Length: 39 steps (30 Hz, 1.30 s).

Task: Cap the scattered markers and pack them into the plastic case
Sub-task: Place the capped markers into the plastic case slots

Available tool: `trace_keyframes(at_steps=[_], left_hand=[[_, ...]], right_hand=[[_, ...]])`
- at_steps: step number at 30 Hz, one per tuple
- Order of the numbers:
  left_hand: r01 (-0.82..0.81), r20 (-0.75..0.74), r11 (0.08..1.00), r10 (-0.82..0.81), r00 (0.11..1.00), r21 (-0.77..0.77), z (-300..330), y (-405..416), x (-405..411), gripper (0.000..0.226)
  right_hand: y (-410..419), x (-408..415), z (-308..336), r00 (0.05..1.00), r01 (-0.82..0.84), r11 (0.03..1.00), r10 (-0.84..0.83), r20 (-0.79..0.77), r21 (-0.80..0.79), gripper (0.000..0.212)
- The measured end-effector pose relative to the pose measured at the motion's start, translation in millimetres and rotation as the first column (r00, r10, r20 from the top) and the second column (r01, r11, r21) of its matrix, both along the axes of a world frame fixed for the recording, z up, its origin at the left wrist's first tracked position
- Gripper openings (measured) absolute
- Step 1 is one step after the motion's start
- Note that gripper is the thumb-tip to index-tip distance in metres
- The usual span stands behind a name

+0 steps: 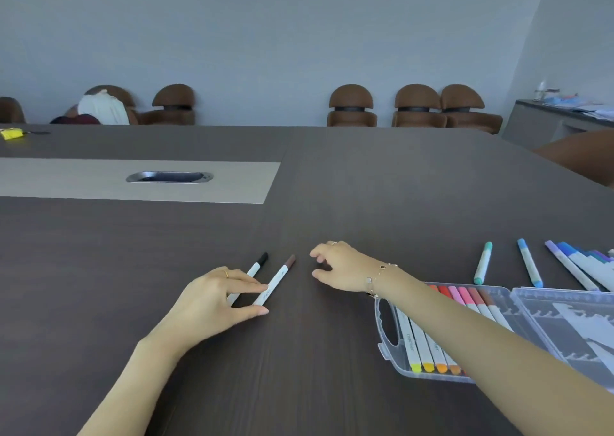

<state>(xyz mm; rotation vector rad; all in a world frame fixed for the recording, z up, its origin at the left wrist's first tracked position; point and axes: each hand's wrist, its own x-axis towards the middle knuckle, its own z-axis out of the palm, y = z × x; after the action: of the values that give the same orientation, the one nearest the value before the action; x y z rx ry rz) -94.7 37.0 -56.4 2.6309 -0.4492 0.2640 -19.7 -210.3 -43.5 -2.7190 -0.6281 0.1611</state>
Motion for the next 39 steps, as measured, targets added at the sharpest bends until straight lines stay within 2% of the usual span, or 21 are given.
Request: trace_keyframes(at_steps=[3,9,11,14,18,20,22,25,31,35,37,39], left_hand=[[0.013,-0.062,1.000,-0.013,0.998,0.004,-3,3,1,0.028],[0.053,-0.069,0.998,-0.055,0.996,-0.032,-3,-7,1,0.022],[0.073,-0.044,0.996,-0.076,0.996,-0.048,-6,-13,0,0.020],[0.118,0.000,0.988,-0.119,0.993,-0.098,-11,-27,-5,0.032],[0.164,0.149,0.967,-0.137,0.979,-0.195,-10,-70,-16,0.038],[0.222,0.249,0.949,-0.165,0.954,-0.225,-4,-107,-22,0.039],[0.300,0.358,0.939,-0.226,0.906,-0.168,1,-149,-28,0.040],[0.386,0.420,0.913,-0.299,0.857,-0.136,6,-215,-37,0.043],[0.467,0.262,0.881,-0.433,0.862,-0.080,6,-305,-52,0.036],[0.435,0.228,0.899,-0.415,0.881,-0.048,-4,-318,-56,0.045],[0.411,0.271,0.911,-0.384,0.882,-0.046,-7,-321,-56,0.054],[0.385,0.263,0.921,-0.358,0.896,-0.057,-7,-324,-58,0.050]], right_hand=[[20,8,-7,0.999,0.046,0.999,-0.046,-0.002,0.015,0.048],[41,14,-14,0.995,0.097,0.972,-0.088,-0.053,0.214,0.022],[35,9,-12,0.993,0.114,0.952,-0.106,-0.041,0.283,0.017],[10,0,-2,0.983,0.183,0.881,-0.169,-0.070,0.437,0.018],[-40,-14,19,0.965,0.252,0.779,-0.250,-0.084,0.574,0.016],[-72,-24,28,0.962,0.255,0.788,-0.268,-0.061,0.561,0.015],[-109,-34,33,0.958,0.269,0.800,-0.280,-0.062,0.536,0.014],[-166,-51,36,0.951,0.302,0.796,-0.292,-0.103,0.525,0.012],[-239,-72,24,0.932,0.361,0.786,-0.326,-0.160,0.502,0.011],[-251,-72,8,0.936,0.349,0.782,-0.319,-0.149,0.516,0.012],[-252,-72,3,0.941,0.334,0.799,-0.310,-0.134,0.500,0.012],[-253,-72,1,0.950,0.312,0.823,-0.285,-0.130,0.475,0.012]])
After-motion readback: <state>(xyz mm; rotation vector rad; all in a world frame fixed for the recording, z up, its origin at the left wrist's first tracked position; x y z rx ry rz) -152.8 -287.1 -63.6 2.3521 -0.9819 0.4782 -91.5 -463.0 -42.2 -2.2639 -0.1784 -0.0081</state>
